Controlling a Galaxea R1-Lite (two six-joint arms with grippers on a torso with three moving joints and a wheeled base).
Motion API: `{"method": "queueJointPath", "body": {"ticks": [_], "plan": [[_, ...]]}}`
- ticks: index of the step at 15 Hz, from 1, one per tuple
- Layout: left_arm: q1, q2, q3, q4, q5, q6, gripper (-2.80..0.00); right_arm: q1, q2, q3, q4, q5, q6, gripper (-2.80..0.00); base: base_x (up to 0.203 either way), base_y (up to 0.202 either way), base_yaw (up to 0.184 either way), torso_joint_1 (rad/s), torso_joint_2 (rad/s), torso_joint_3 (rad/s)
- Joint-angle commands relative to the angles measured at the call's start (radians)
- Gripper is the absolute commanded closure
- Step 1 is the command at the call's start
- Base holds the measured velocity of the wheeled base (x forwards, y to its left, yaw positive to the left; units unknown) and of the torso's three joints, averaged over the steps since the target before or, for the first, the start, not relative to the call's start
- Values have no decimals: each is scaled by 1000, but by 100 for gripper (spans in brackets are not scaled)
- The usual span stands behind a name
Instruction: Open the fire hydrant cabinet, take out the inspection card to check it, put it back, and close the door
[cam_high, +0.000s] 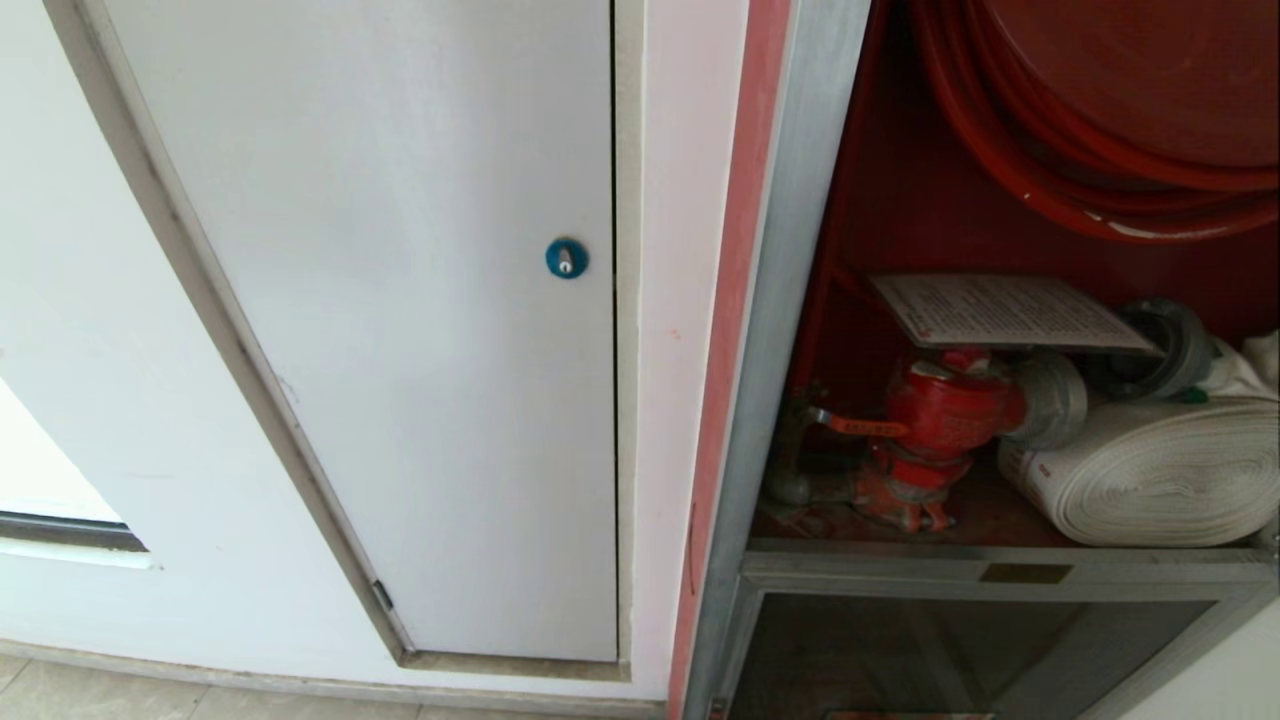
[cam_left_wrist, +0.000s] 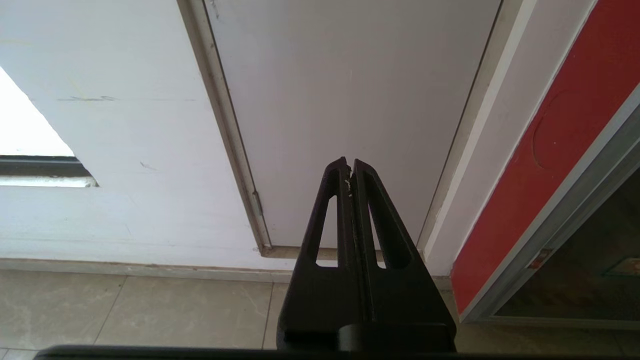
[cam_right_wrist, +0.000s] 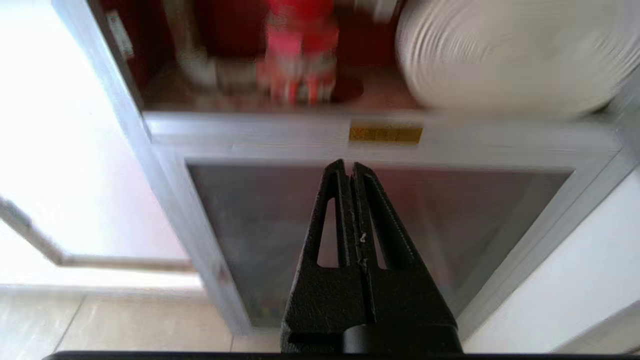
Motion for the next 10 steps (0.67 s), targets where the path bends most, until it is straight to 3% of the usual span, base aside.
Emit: {"method": "queueJointPath", "body": {"ticks": [1, 6, 10], "plan": [[0, 1, 0, 0, -1, 0, 0, 1, 46, -51, 8, -9, 0, 0, 0, 0, 0, 0, 0, 0], [0, 1, 0, 0, -1, 0, 0, 1, 242, -238, 9, -21, -14, 0, 0, 0, 0, 0, 0, 0], [0, 1, 0, 0, -1, 0, 0, 1, 418, -339, 7, -21, -169, 0, 0, 0, 0, 0, 0, 0]]}}
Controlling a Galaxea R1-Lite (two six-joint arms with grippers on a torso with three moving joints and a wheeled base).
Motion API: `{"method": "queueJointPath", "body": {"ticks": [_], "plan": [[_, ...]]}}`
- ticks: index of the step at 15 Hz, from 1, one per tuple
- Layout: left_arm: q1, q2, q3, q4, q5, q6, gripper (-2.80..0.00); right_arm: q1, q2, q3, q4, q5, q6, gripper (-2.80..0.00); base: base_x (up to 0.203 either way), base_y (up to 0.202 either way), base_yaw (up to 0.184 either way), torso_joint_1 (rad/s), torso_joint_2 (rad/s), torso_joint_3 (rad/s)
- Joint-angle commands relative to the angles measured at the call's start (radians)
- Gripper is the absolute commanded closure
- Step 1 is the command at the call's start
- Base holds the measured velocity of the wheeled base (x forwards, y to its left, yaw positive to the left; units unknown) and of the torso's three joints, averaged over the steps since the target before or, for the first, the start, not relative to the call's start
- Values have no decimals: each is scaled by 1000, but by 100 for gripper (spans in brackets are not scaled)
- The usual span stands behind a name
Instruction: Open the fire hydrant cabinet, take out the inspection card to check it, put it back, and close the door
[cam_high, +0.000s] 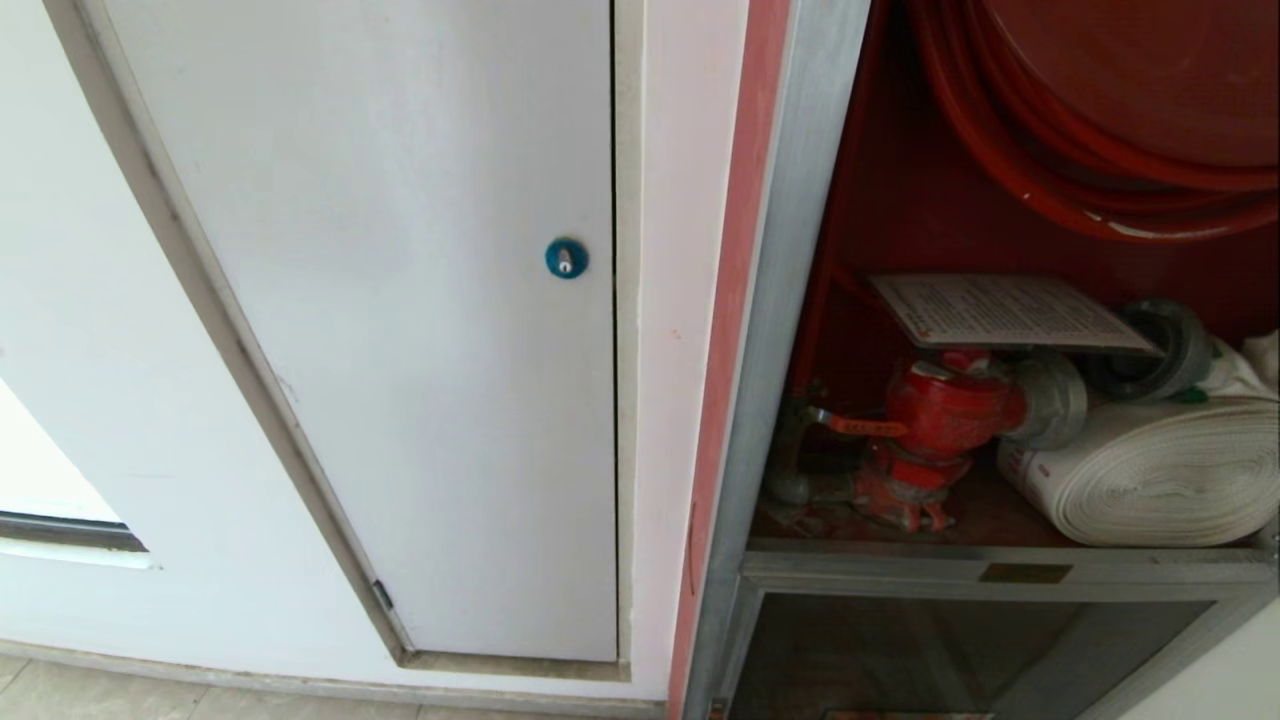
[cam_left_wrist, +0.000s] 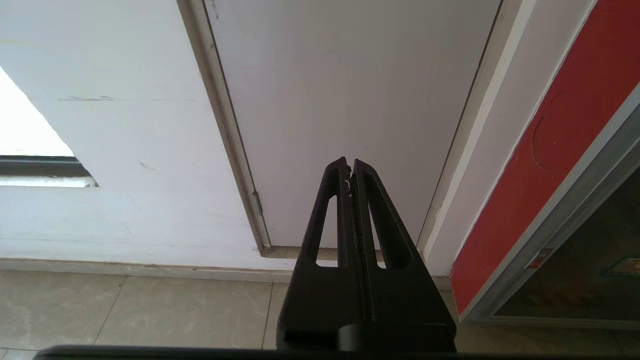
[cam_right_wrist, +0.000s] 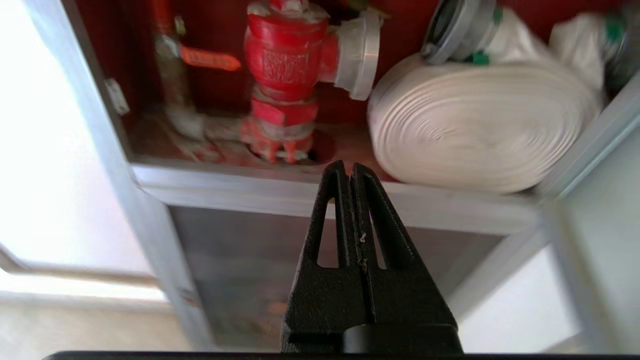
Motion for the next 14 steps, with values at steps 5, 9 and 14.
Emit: {"method": "queueJointPath", "body": {"ticks": [5, 9, 14], "plan": [[0, 1, 0, 0, 0, 0, 0, 0, 395, -229, 14, -1, -160, 0, 0, 0, 0, 0, 0, 0], [0, 1, 0, 0, 0, 0, 0, -1, 606, -557, 226, -22, -228, 0, 0, 0, 0, 0, 0, 0], [0, 1, 0, 0, 0, 0, 0, -3, 746, -806, 656, -66, -411, 0, 0, 0, 0, 0, 0, 0]]}}
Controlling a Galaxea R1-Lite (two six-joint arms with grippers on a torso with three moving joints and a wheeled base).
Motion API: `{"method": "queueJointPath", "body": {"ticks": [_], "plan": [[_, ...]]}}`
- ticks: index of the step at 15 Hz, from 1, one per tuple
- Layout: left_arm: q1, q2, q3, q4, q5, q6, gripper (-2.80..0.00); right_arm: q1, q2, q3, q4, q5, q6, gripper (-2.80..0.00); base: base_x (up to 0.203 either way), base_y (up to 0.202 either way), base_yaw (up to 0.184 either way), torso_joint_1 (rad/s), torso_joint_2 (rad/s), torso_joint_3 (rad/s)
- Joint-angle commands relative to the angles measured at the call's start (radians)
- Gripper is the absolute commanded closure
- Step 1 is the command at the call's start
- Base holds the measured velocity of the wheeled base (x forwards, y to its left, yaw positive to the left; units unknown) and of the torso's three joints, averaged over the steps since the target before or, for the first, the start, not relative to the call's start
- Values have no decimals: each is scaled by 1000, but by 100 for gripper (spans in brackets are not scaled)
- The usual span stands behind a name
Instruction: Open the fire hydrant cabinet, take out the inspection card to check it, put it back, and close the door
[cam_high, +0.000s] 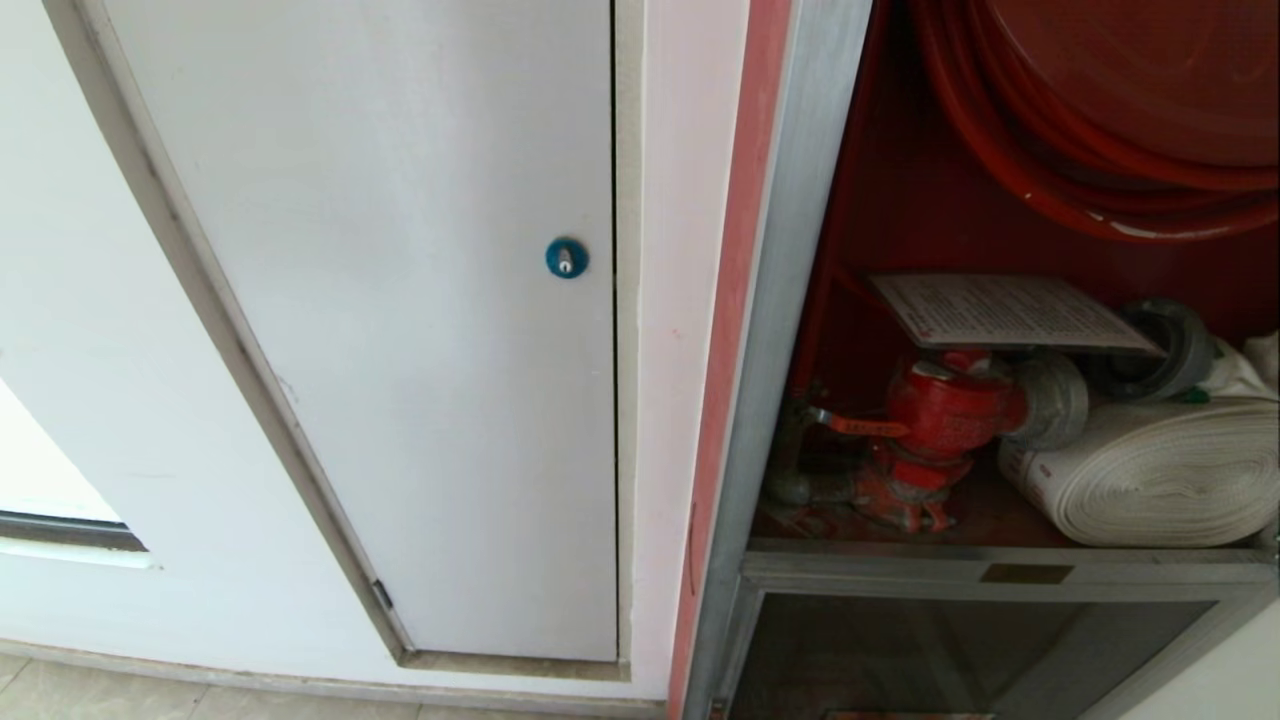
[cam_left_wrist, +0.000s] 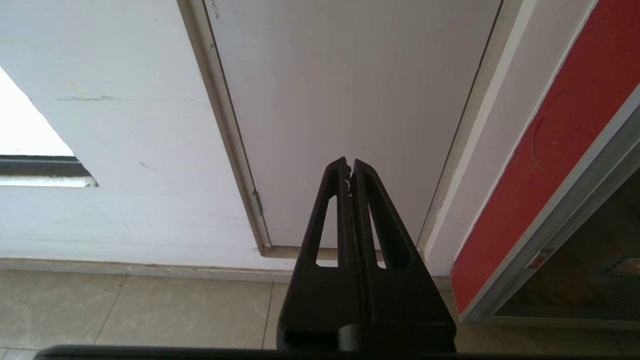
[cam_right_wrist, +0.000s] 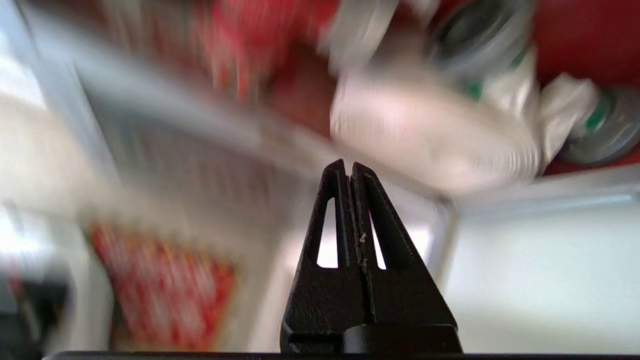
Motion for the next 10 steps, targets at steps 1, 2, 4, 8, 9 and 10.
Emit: {"method": "queueJointPath", "body": {"ticks": [1, 2, 4, 8, 9, 10], "plan": [[0, 1, 0, 0, 0, 0, 0, -3, 67, -39, 84, -31, -99, 0, 0, 0, 0, 0, 0, 0], [0, 1, 0, 0, 1, 0, 0, -11, 80, -39, 90, -60, -180, 0, 0, 0, 0, 0, 0, 0], [0, 1, 0, 0, 0, 0, 0, -24, 110, -43, 78, -126, -285, 0, 0, 0, 0, 0, 0, 0], [0, 1, 2, 0, 1, 0, 0, -20, 135, -17, 11, -222, -362, 0, 0, 0, 0, 0, 0, 0], [0, 1, 0, 0, 0, 0, 0, -13, 133, 8, -41, -229, -368, 0, 0, 0, 0, 0, 0, 0], [0, 1, 0, 0, 1, 0, 0, -5, 127, 39, -94, -229, -371, 0, 0, 0, 0, 0, 0, 0]]}}
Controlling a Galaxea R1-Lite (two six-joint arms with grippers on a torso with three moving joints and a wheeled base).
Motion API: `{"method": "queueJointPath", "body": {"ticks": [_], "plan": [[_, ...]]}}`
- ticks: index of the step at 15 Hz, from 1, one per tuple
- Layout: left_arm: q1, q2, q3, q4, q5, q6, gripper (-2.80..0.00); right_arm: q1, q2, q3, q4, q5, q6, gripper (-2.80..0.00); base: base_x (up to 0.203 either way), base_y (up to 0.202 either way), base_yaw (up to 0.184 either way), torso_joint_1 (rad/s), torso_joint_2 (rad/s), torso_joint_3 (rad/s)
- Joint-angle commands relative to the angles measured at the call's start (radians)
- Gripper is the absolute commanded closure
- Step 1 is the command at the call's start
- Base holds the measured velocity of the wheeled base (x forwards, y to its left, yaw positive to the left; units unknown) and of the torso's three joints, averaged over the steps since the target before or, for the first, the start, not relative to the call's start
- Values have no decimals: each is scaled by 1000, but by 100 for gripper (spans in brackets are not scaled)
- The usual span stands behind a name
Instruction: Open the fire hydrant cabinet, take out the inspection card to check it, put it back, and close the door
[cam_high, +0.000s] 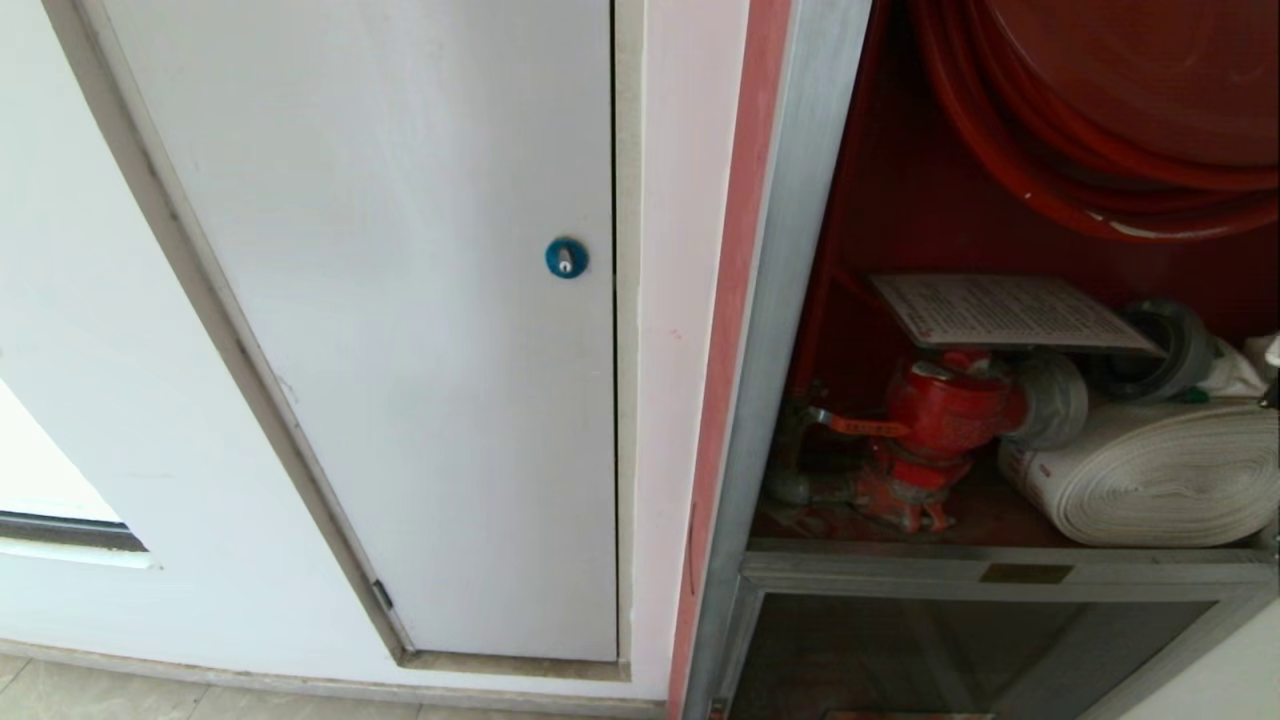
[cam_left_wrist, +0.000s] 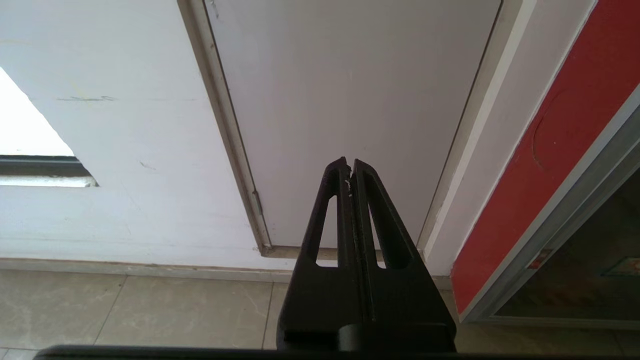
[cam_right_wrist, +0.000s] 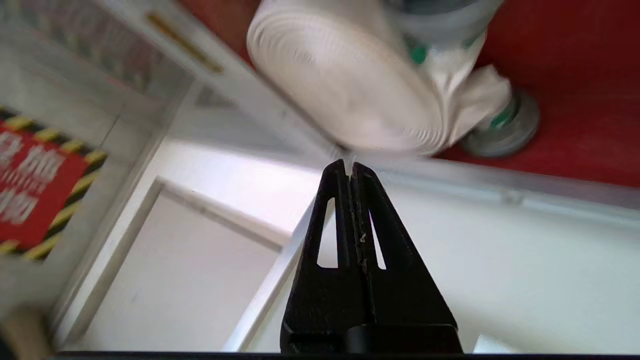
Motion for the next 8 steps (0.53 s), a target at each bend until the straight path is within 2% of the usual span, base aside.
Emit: {"method": "queueJointPath", "body": {"ticks": [1, 3, 4, 6, 8], "plan": [[0, 1, 1, 0, 0, 0, 0, 11, -11, 47, -72, -2, -15, 0, 0, 0, 0, 0, 0, 0], [0, 1, 0, 0, -1, 0, 0, 21, -26, 57, -101, 2, -30, 0, 0, 0, 0, 0, 0, 0], [0, 1, 0, 0, 0, 0, 0, 29, -18, 59, -120, 2, -29, -280, 0, 0, 0, 0, 0, 0], [0, 1, 0, 0, 1, 0, 0, 29, -9, 68, -168, 0, -46, -280, 0, 0, 0, 0, 0, 0], [0, 1, 1, 0, -1, 0, 0, 28, -5, 71, -170, 0, -109, -280, 0, 0, 0, 0, 0, 0]]}}
